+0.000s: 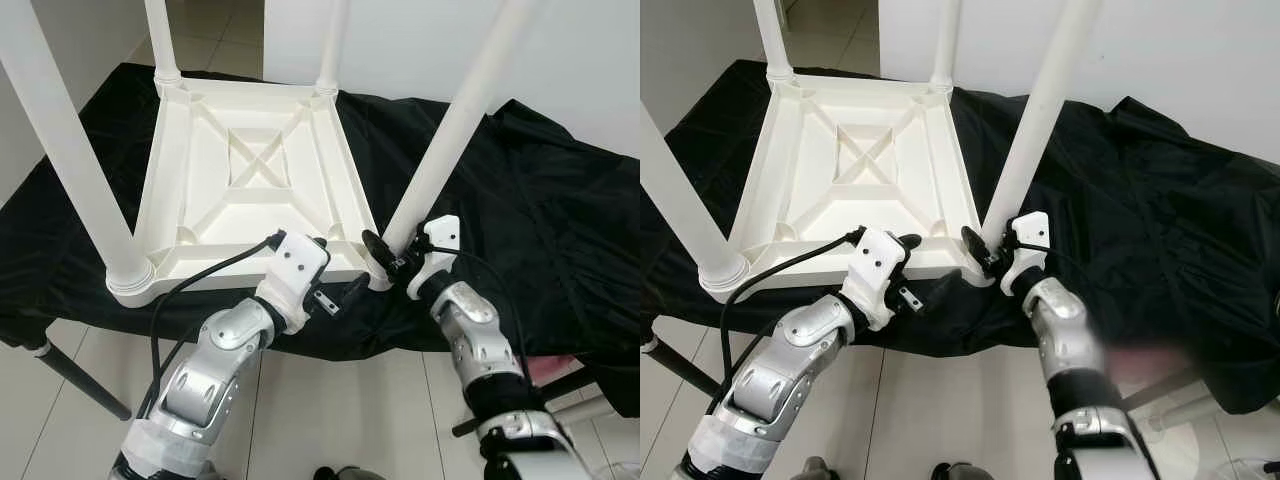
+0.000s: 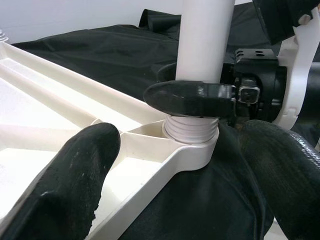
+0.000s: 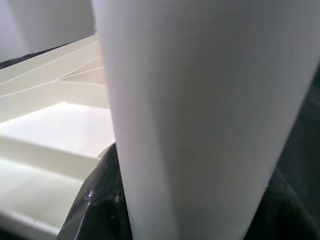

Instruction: Building children table

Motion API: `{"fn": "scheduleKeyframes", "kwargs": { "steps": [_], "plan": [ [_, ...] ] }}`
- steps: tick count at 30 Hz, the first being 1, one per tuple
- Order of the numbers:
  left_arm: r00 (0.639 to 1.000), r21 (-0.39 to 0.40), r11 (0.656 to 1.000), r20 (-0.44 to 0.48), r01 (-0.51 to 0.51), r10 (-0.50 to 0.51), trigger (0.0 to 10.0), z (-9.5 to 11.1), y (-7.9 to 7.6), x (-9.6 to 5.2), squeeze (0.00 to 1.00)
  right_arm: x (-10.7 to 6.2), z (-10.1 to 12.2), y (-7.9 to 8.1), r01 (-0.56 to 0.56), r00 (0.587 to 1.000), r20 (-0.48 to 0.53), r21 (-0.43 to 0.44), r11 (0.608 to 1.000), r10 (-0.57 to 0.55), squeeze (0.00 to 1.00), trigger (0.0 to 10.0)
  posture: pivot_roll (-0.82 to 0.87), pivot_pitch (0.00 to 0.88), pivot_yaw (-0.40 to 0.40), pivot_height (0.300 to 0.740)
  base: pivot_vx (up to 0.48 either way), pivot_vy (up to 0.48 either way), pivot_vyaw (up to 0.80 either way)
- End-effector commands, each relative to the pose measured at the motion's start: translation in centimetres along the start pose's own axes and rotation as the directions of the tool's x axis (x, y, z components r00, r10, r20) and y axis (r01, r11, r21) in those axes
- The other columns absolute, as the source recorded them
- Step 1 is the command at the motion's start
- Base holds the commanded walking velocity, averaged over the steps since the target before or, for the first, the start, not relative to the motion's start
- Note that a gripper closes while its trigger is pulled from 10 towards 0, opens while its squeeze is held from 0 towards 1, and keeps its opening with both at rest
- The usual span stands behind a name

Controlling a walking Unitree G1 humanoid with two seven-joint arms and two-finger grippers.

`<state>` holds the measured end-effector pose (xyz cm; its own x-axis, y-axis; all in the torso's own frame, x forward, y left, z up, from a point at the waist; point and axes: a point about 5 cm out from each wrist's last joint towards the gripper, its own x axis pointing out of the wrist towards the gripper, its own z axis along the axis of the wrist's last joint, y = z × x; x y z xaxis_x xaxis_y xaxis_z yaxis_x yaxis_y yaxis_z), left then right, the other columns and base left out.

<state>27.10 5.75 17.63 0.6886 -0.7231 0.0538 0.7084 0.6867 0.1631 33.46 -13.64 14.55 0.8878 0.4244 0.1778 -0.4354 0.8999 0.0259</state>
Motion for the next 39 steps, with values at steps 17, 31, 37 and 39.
{"fn": "scheduleKeyframes", "kwargs": {
  "steps": [17,31,37,39],
  "plan": [
    [1.0,-0.005,1.0,-0.006,0.02,-0.02,10.0,-0.4,-0.8,0.3,0.0,-0.6,-0.4,3.4,0.394,0.919,-0.023,0.085,0.915,-0.394,0.0,10.0,0.06,0.086,-0.12,0.74,0.0,0.0,0.0],
    [1.0,0.002,1.0,-0.015,0.019,-0.019,10.0,-0.6,-0.8,0.1,0.0,-1.2,0.5,3.5,0.378,0.925,-0.006,0.093,0.921,-0.379,1.0,10.0,0.06,0.08,-0.126,0.74,0.0,0.0,0.0],
    [0.999,0.006,1.0,-0.017,0.028,-0.028,10.0,-0.6,-0.9,0.0,0.0,-1.8,0.8,2.9,0.271,0.962,0.015,0.064,0.96,-0.273,1.0,10.0,0.06,0.077,-0.124,0.74,0.0,0.0,0.0],
    [0.999,0.009,0.999,-0.022,0.035,-0.035,10.0,-0.7,-0.9,-0.1,0.0,-2.1,0.8,2.4,0.237,0.971,0.013,0.047,0.97,-0.238,1.0,10.0,0.06,0.077,-0.123,0.74,0.0,0.0,0.0]
  ]
}}
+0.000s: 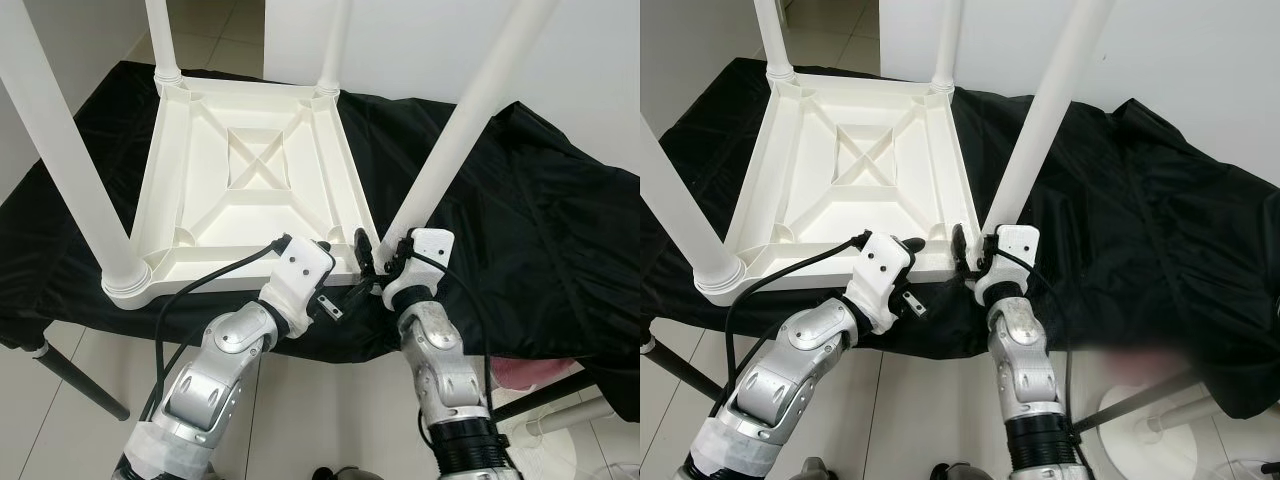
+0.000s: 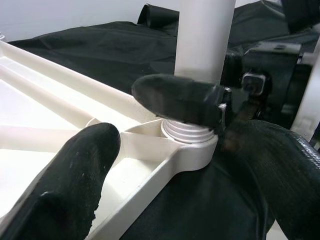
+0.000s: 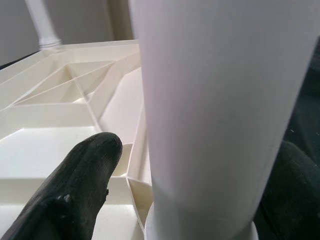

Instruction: Building children table

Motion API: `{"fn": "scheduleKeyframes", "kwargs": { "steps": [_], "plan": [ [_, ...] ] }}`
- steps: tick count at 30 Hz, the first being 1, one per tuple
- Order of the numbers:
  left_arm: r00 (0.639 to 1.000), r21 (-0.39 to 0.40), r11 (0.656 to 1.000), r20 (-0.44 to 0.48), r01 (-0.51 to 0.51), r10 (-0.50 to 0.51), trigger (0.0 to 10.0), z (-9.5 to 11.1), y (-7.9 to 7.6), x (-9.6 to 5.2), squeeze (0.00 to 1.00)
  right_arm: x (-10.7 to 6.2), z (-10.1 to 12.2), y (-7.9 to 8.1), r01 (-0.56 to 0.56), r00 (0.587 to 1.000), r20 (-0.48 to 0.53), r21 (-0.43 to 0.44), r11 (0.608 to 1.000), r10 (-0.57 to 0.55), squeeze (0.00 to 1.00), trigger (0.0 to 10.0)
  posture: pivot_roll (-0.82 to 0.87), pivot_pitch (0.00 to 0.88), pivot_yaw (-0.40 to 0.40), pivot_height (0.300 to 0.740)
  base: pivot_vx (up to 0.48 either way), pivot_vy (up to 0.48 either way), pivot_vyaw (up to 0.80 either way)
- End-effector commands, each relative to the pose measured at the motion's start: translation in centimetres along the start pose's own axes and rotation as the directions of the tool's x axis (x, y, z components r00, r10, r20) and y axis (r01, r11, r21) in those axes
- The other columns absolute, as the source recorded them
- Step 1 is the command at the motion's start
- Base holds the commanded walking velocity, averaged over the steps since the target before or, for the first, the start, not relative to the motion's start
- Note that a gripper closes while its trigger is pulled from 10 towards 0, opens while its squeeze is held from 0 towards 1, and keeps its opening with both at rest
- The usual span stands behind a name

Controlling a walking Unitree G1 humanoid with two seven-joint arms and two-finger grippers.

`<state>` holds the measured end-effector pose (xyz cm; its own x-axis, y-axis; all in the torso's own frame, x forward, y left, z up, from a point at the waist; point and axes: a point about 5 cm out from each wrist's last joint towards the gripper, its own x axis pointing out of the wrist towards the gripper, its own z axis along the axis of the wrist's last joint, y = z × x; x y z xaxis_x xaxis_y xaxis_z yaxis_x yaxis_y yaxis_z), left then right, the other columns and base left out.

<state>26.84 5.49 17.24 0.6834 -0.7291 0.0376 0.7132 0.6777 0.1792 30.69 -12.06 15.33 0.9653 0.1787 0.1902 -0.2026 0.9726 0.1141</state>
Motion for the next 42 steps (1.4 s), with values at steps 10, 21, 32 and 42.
{"fn": "scheduleKeyframes", "kwargs": {
  "steps": [10,21,32,42],
  "plan": [
    [0.998,-0.014,0.998,-0.02,0.065,-0.065,10.0,-0.6,-1.0,-0.5,0.0,-0.1,0.0,-2.2,-0.174,0.985,-0.025,-0.045,0.984,0.173,0.0,10.0,0.06,0.079,-0.119,0.74,0.0,0.0,0.0],
    [0.996,-0.007,0.996,-0.026,0.088,-0.088,10.0,-0.6,-1.2,-0.6,0.0,1.2,-0.3,-2.7,-0.435,0.899,-0.104,-0.102,0.894,0.425,0.0,10.0,0.06,0.077,-0.112,0.74,0.0,0.0,0.0],
    [0.995,-0.004,0.995,-0.025,0.095,-0.095,10.0,-0.6,-1.3,-0.5,0.0,2.0,-1.3,-3.3,-0.497,0.864,-0.167,-0.119,0.86,0.476,0.0,10.0,0.07,0.074,-0.108,0.74,0.0,0.0,0.0],
    [0.996,-0.003,0.996,-0.023,0.092,-0.092,10.0,-0.5,-1.3,-0.3,0.0,2.3,-1.5,-4.9,-0.479,0.872,-0.178,-0.117,0.87,0.456,0.0,0.0,0.06,0.079,-0.11,0.74,0.0,0.0,0.0]
  ]
}}
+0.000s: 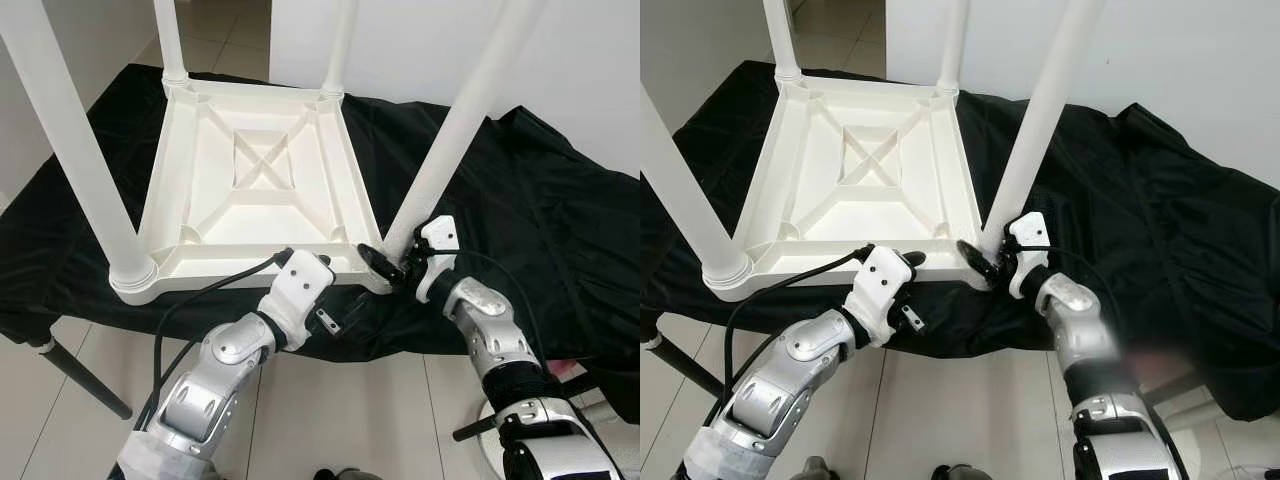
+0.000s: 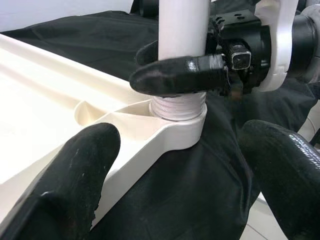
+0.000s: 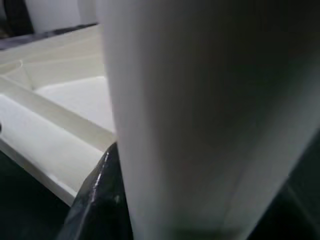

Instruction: Building children table

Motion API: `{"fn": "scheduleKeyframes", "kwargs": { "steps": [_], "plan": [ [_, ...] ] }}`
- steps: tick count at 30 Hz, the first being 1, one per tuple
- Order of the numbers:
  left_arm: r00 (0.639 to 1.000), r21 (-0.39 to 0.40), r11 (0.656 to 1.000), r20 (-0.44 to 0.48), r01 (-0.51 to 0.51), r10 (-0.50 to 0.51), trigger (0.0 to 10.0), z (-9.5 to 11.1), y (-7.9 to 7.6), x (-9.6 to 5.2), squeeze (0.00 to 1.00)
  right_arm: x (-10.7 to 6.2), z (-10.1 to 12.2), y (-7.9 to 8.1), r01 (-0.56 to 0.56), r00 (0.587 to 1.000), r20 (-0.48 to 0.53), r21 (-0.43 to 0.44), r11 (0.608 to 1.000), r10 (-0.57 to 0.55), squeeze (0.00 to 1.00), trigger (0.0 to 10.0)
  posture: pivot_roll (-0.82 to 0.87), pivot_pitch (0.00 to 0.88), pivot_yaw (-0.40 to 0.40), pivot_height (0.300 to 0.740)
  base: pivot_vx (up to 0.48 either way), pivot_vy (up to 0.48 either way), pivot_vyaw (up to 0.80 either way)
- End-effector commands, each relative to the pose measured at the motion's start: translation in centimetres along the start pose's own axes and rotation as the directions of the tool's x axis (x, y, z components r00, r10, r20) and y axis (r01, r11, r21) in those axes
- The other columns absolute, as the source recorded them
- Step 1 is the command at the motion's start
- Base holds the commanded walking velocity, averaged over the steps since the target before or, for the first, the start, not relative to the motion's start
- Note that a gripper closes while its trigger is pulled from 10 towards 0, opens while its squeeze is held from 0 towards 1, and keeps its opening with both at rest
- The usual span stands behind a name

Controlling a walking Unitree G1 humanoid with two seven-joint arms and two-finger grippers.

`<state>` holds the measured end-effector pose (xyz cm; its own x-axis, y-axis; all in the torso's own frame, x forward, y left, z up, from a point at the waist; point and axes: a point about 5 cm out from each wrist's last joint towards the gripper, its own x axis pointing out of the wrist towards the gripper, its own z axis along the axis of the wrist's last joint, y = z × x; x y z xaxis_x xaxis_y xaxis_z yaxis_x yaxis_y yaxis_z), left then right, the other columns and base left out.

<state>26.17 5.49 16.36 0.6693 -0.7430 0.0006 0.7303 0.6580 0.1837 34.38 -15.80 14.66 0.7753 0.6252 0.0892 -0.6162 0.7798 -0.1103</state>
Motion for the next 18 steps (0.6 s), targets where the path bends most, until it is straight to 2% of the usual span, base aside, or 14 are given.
{"fn": "scheduleKeyframes", "kwargs": {
  "steps": [1,5,6,7,12,16,18],
  "plan": [
    [0.998,-0.004,0.998,0.01,0.065,-0.065,10.0,0.2,-0.7,0.2,0.0,-0.5,-0.9,-0.1,-0.004,0.999,-0.04,0.014,1.0,0.005,0.0,0.0,0.06,0.079,-0.109,0.74,0.0,0.0,0.0],
    [0.998,-0.005,0.998,0.011,0.066,-0.065,10.0,0.2,-0.7,0.3,0.0,-0.6,-1.0,-0.1,0.017,0.999,-0.032,0.035,0.999,-0.015,0.0,0.0,0.05,0.081,-0.108,0.74,0.0,0.0,0.0],
    [0.998,-0.006,0.998,0.011,0.066,-0.066,10.0,0.2,-0.7,0.3,0.0,-0.7,-0.9,-0.1,0.031,0.999,-0.03,0.039,0.999,-0.03,0.0,5.9,0.05,0.087,-0.112,0.74,0.0,0.0,0.0],
    [0.998,-0.006,0.998,0.011,0.065,-0.065,10.0,0.2,-0.7,0.3,0.0,-0.7,-0.9,-0.1,0.057,0.998,-0.032,0.044,0.997,-0.055,0.0,10.0,0.05,0.09,-0.112,0.74,0.0,0.0,0.0],
    [0.998,-0.007,0.998,0.012,0.062,-0.062,10.0,0.3,-0.6,0.3,0.0,-0.6,-1.2,0.0,0.106,0.993,-0.052,0.056,0.993,-0.104,0.0,10.0,0.05,0.095,-0.114,0.74,0.0,0.0,0.0],
    [0.998,-0.01,0.998,0.01,0.055,-0.055,10.0,0.2,-0.5,0.2,0.0,-0.2,-1.2,1.3,0.217,0.976,-0.053,0.099,0.971,-0.212,0.0,10.0,0.05,0.1,-0.112,0.74,0.0,0.0,0.0],
    [0.998,-0.01,0.998,0.009,0.055,-0.055,10.0,0.2,-0.6,0.2,0.0,-0.1,-1.1,1.6,0.236,0.971,-0.056,0.105,0.966,-0.231,0.0,10.0,0.05,0.1,-0.111,0.74,0.0,0.0,0.0]
  ]
}}
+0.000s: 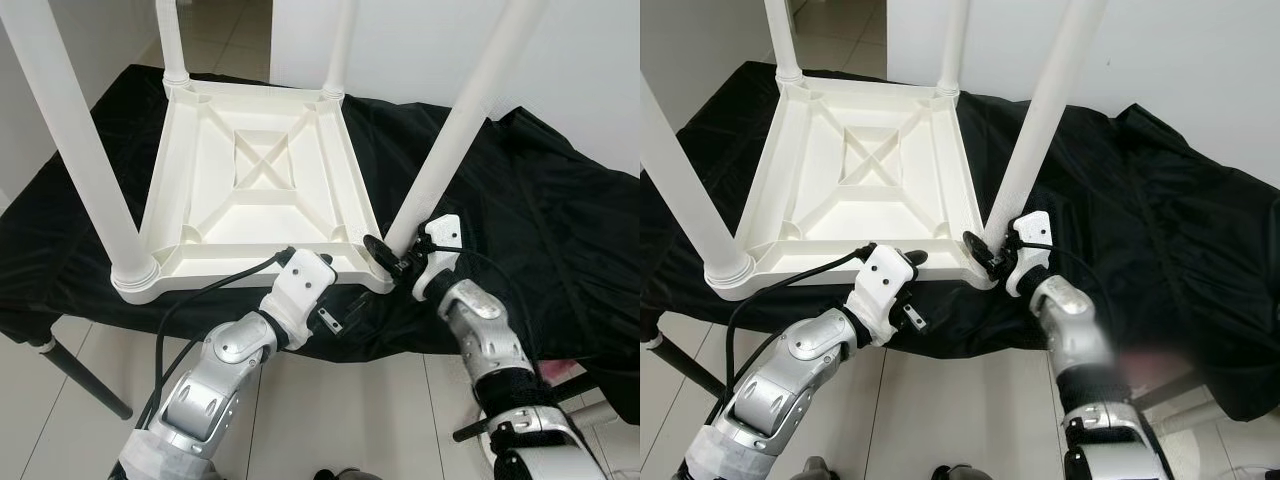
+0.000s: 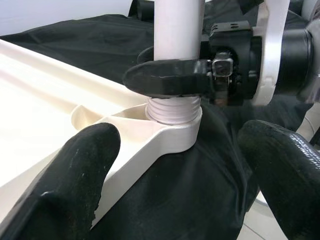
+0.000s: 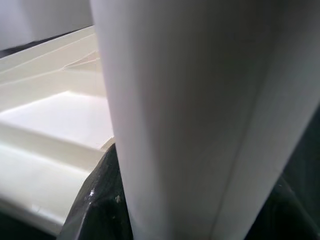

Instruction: Building children table

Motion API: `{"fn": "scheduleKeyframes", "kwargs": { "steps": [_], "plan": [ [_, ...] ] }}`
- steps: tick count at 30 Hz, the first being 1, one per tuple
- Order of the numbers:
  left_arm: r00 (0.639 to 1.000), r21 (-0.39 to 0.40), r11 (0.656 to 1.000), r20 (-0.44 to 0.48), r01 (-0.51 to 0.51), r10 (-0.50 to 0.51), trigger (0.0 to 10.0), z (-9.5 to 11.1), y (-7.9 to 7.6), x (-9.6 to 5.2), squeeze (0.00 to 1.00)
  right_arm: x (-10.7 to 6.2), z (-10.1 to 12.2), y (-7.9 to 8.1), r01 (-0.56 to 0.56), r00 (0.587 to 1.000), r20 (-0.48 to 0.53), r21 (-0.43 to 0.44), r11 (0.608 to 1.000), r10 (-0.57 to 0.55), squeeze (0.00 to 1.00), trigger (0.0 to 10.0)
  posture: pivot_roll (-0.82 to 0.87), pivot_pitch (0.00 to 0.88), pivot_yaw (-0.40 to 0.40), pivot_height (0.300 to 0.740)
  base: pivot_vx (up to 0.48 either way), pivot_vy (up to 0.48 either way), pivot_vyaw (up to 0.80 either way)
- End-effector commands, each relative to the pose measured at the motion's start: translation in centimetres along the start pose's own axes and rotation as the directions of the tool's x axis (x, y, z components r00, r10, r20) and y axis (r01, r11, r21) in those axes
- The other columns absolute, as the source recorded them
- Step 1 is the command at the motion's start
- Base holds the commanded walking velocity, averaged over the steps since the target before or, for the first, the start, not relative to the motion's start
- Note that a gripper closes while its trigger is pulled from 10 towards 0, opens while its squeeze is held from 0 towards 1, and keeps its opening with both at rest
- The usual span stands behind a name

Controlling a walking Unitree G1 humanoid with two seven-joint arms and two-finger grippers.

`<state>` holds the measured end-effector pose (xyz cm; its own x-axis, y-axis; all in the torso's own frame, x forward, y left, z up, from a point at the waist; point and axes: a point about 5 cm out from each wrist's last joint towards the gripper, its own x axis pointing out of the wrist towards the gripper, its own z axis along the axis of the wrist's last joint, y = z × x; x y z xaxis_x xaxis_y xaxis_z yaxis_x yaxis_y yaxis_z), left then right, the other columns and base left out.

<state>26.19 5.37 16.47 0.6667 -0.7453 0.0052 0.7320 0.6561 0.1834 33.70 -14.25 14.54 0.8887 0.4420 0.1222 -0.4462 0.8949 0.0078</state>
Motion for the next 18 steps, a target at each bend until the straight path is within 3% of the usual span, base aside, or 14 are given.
{"fn": "scheduleKeyframes", "kwargs": {
  "steps": [1,9,13,18],
  "plan": [
    [0.999,-0.011,0.999,0.004,0.052,-0.052,10.0,0.1,-0.5,0.1,0.0,-0.4,-1.2,0.1,0.072,0.995,-0.067,0.028,0.997,-0.07,0.0,10.0,0.05,0.102,-0.11,0.74,0.0,0.0,0.0],
    [0.999,-0.011,0.999,0.001,0.054,-0.054,10.0,0.0,-0.5,0.1,0.0,-0.6,-1.3,1.2,0.268,0.962,-0.076,0.056,0.962,-0.263,0.0,10.0,0.04,0.104,-0.108,0.74,0.0,0.0,0.0],
    [0.999,-0.011,0.999,0.001,0.05,-0.05,10.0,0.0,-0.5,0.2,0.0,-0.8,-1.4,3.2,0.424,0.905,-0.111,0.135,0.896,-0.411,0.0,10.0,0.05,0.105,-0.113,0.74,0.0,0.0,0.0],
    [0.999,-0.012,0.999,0.003,0.048,-0.048,10.0,0.1,-0.5,0.3,0.0,-0.9,-1.3,4.3,0.446,0.894,-0.115,0.152,0.882,-0.432,0.0,10.0,0.05,0.105,-0.113,0.74,0.0,0.0,0.0]
  ]
}}
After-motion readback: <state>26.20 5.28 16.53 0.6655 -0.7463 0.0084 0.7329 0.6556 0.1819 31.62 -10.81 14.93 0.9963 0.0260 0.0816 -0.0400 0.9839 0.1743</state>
